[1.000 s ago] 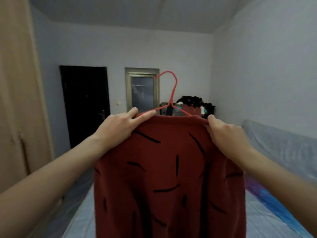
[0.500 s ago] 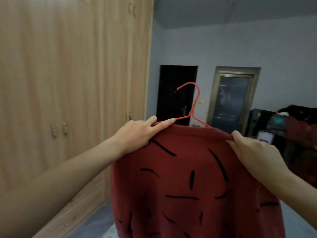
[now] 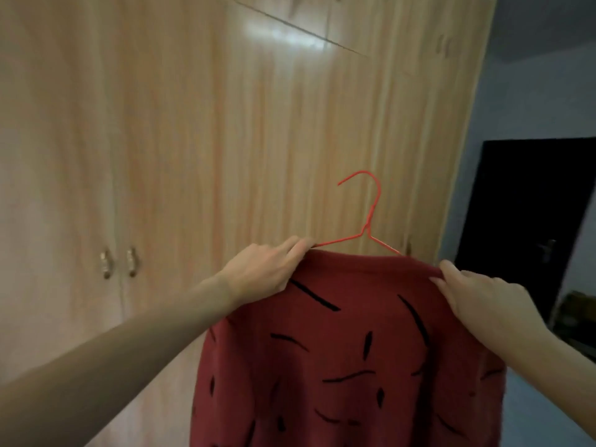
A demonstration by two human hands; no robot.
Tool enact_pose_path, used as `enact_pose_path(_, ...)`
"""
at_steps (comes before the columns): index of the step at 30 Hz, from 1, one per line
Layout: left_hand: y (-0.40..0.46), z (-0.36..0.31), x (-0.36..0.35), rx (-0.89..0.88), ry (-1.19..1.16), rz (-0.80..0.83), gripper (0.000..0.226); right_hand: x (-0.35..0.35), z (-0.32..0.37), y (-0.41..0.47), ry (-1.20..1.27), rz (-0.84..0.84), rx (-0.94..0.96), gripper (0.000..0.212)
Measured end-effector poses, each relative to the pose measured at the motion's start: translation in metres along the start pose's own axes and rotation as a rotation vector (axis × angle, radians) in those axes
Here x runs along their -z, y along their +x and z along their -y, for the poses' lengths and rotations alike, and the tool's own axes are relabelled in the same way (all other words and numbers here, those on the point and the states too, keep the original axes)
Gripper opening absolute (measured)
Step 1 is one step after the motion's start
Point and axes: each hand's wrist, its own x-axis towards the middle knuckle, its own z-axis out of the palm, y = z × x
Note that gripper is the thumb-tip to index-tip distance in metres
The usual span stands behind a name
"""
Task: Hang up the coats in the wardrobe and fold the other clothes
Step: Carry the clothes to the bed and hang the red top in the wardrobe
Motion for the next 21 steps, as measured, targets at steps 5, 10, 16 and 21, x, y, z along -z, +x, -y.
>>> enact_pose_path(5, -0.092, 0.081, 0.043, 0.124, 0.132, 0.054, 0.027, 0.022, 0.127, 0.057, 0.153, 0.038, 0.095, 0.035)
enact_pose_path(10, -0.194, 0.152, 0.088, 0.184, 0.344, 0.173, 0.029, 0.046, 0.256, 0.085, 0.254, -0.01, 0.236, 0.036)
enact_pose_path(16, -0.292, 0.209, 0.135, 0.291, 0.413, 0.277, 0.02, 0.083, 0.386, 0.108, 0.424, 0.031, 0.384, 0.035)
enact_pose_path(21, -0.343, 0.23, 0.157, 0.514, 0.445, 0.348, 0.017, 0.104, 0.47, 0.116, 0.568, 0.059, 0.47, 0.033)
